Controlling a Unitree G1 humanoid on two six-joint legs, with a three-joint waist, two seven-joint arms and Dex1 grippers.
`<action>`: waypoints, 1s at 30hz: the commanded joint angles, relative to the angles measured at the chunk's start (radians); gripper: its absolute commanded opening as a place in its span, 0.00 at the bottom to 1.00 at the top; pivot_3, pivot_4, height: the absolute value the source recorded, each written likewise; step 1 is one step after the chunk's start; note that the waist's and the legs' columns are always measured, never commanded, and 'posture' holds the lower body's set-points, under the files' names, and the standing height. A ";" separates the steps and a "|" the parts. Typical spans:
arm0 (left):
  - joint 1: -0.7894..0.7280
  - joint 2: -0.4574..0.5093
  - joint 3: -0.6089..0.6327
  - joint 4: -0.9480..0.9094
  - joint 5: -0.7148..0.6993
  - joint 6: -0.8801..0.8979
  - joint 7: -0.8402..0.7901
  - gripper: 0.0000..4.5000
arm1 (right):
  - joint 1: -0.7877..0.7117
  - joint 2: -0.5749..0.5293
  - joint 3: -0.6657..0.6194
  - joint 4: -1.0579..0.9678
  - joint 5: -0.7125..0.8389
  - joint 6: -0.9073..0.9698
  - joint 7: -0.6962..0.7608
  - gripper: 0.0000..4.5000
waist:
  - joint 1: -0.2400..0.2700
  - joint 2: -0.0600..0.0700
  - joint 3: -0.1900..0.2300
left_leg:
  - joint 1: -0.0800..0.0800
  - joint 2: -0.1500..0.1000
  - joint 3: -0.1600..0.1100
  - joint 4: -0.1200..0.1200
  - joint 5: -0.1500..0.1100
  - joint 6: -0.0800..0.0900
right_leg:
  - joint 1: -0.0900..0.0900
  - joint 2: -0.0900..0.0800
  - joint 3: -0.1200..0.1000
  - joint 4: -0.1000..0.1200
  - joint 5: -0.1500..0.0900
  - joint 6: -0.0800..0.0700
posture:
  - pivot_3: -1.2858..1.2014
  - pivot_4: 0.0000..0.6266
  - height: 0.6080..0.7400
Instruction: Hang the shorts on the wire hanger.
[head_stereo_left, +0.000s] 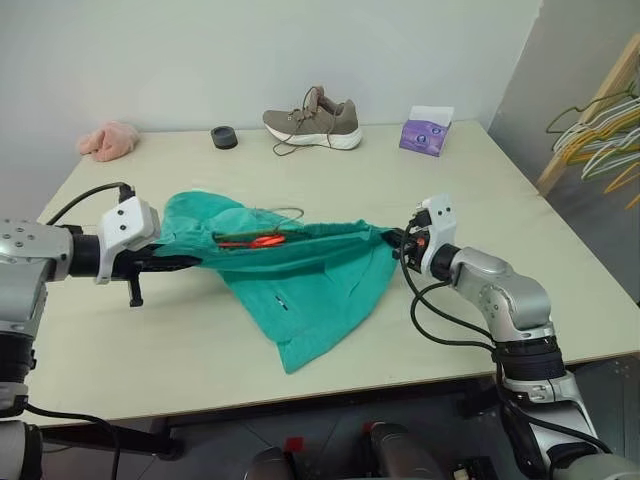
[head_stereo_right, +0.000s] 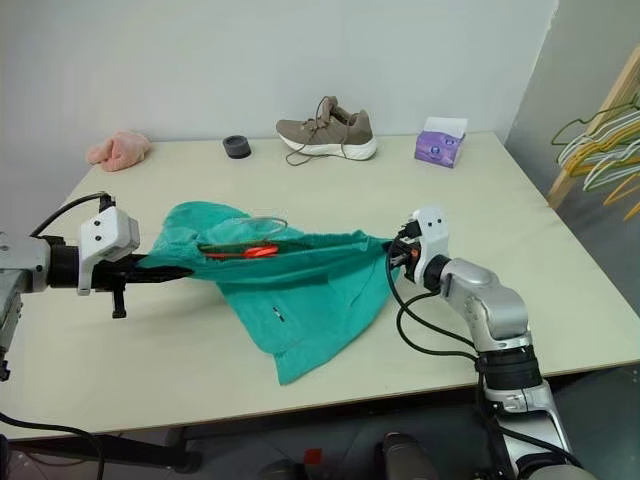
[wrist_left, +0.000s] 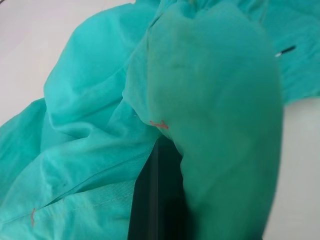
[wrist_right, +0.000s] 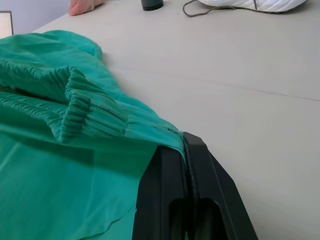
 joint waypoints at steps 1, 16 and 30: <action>-0.021 0.005 0.025 0.016 0.011 0.021 0.026 0.00 | -0.002 -0.046 -0.024 -0.079 -0.009 0.018 -0.005 0.01 | -0.001 0.000 0.000 | 0.000 0.000 0.000 0.000 0.000 0.000 | 0.000 0.000 0.000 0.000 0.000 0.000 | 0.47 0.14 1.00; 0.016 -0.139 0.015 -0.282 -0.188 0.354 -0.007 0.00 | -0.058 -0.144 0.186 -0.180 -0.106 -0.107 0.167 0.53 | -0.002 -0.001 0.000 | -0.001 0.000 0.000 0.001 0.000 0.000 | 0.000 0.000 0.000 0.000 0.000 0.000 | 0.46 0.13 1.00; 0.016 -0.110 0.005 -0.325 -0.220 0.430 -0.064 0.00 | -0.067 -0.356 0.184 -0.113 -0.214 -0.240 0.318 0.98 | -0.002 -0.001 0.001 | -0.001 -0.001 0.000 0.001 0.000 0.000 | 0.000 0.000 0.000 -0.001 0.000 0.000 | 0.46 0.13 1.00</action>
